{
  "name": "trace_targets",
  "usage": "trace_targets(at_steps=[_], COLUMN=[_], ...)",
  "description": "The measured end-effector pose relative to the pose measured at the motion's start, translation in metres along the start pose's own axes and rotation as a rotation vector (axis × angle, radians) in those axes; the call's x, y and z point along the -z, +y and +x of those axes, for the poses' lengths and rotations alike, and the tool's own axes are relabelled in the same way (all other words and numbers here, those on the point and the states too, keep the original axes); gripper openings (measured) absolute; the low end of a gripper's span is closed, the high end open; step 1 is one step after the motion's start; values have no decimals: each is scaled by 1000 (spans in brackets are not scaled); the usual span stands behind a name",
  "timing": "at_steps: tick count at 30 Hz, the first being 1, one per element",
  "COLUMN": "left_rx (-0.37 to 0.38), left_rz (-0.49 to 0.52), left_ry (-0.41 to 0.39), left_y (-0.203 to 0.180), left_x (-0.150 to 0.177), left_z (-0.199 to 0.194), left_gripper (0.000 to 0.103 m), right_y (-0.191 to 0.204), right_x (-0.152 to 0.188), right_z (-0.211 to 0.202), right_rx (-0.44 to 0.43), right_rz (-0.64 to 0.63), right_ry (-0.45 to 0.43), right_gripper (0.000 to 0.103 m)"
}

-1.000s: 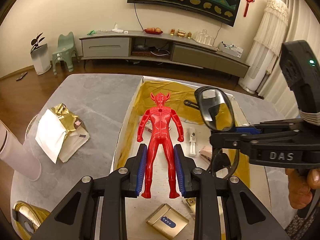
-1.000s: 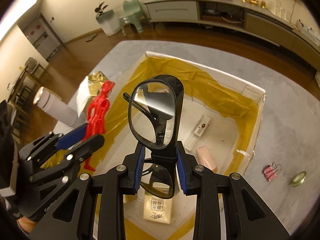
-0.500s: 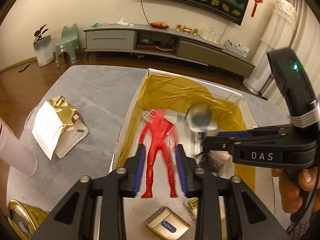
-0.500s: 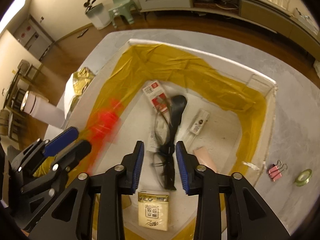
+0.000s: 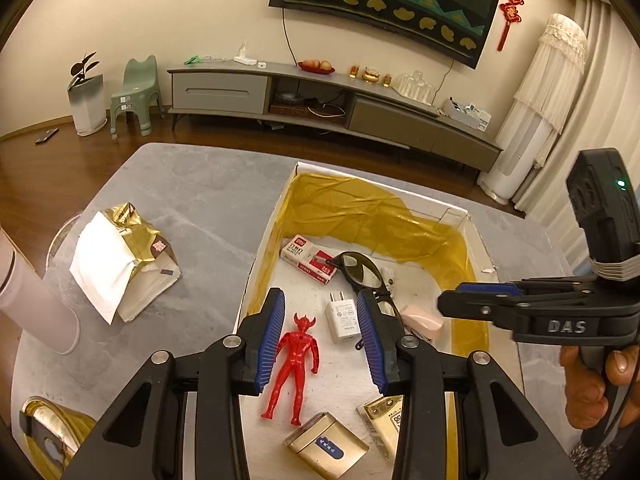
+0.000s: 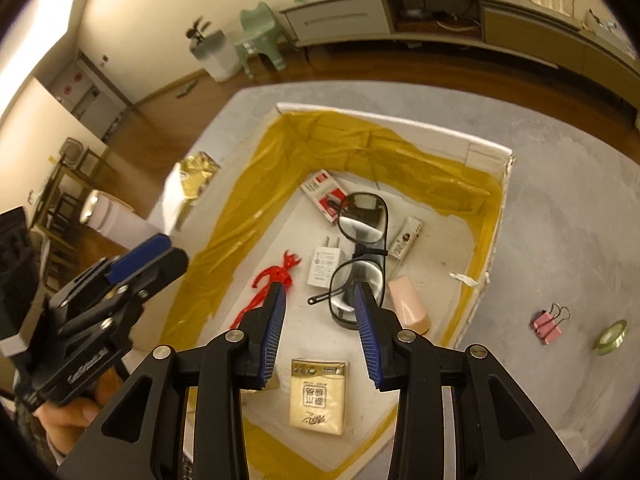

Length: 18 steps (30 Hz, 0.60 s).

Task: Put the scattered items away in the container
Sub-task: 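Move both open tools back toward the pink clip and green tape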

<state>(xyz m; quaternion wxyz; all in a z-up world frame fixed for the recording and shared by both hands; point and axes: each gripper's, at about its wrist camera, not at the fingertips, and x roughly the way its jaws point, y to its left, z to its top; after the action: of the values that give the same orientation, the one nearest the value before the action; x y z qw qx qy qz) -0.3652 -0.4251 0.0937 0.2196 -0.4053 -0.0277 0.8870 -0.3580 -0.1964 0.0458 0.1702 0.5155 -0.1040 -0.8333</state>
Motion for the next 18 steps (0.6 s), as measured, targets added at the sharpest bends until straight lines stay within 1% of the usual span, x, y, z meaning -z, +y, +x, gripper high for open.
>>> trace_targets(at_steps=[4,8,13,18], left_rx=[4,8,22,31], left_rz=[12,27,43,70], left_ry=[-4,-14,-32,-43], left_y=[-4,-9,-18,-32], left_x=[1,2,3,6], left_z=[-3,-8,-16,-22], left_gripper=[40,40,40,40], right_y=[5,9,6,-2], right_x=[10,28,48,62], right_z=[-21,-46,-68,-83], right_rx=[-52,-93,-146,-198], right_rz=[-47,-107,-140,-142], right_ry=[-65,-137,-188,-225], right_gripper=[38,38,38,38])
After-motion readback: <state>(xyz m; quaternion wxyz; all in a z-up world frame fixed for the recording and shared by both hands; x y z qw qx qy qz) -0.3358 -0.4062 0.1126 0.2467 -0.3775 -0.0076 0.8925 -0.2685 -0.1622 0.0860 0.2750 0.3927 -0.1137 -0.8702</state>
